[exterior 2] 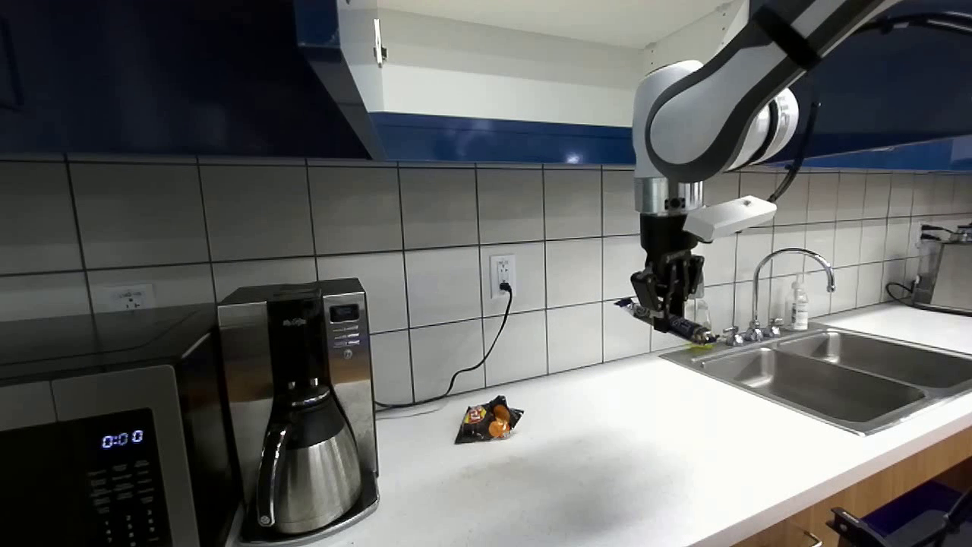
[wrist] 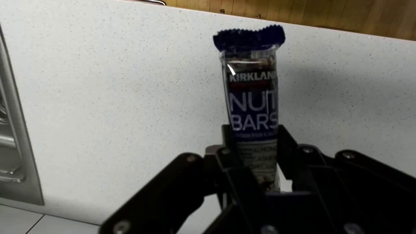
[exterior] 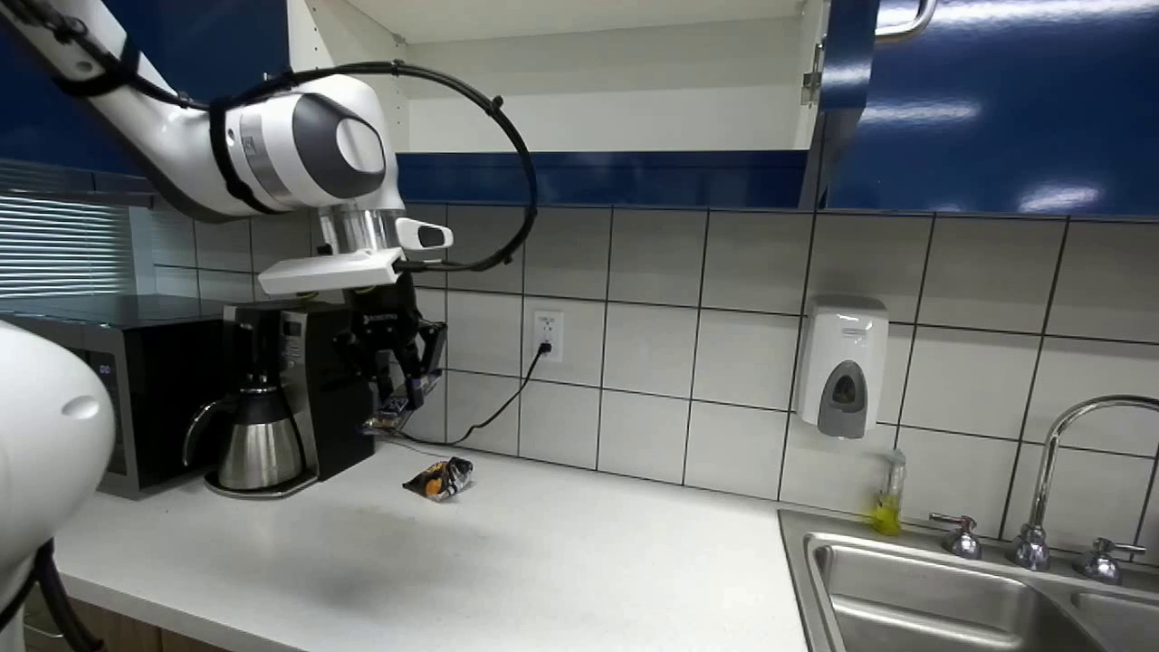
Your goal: Put the chocolate bar inside the cabinet
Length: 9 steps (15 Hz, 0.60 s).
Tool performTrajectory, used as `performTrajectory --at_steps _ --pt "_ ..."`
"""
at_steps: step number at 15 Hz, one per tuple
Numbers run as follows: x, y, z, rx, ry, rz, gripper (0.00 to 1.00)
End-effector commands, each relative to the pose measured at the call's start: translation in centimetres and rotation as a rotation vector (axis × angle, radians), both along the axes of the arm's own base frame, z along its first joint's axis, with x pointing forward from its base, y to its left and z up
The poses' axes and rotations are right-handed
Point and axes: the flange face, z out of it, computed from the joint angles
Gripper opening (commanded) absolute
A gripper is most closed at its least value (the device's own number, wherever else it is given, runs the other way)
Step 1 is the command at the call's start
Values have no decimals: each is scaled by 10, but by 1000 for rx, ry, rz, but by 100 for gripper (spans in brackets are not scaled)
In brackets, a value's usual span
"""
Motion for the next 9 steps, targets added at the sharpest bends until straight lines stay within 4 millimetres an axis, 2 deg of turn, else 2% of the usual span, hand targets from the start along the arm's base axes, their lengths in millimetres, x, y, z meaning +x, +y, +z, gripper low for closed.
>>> performTrajectory --at_steps 1,9 --pt "-19 1 43 -20 -30 8 9" --pt "-39 5 130 -50 -93 -18 9"
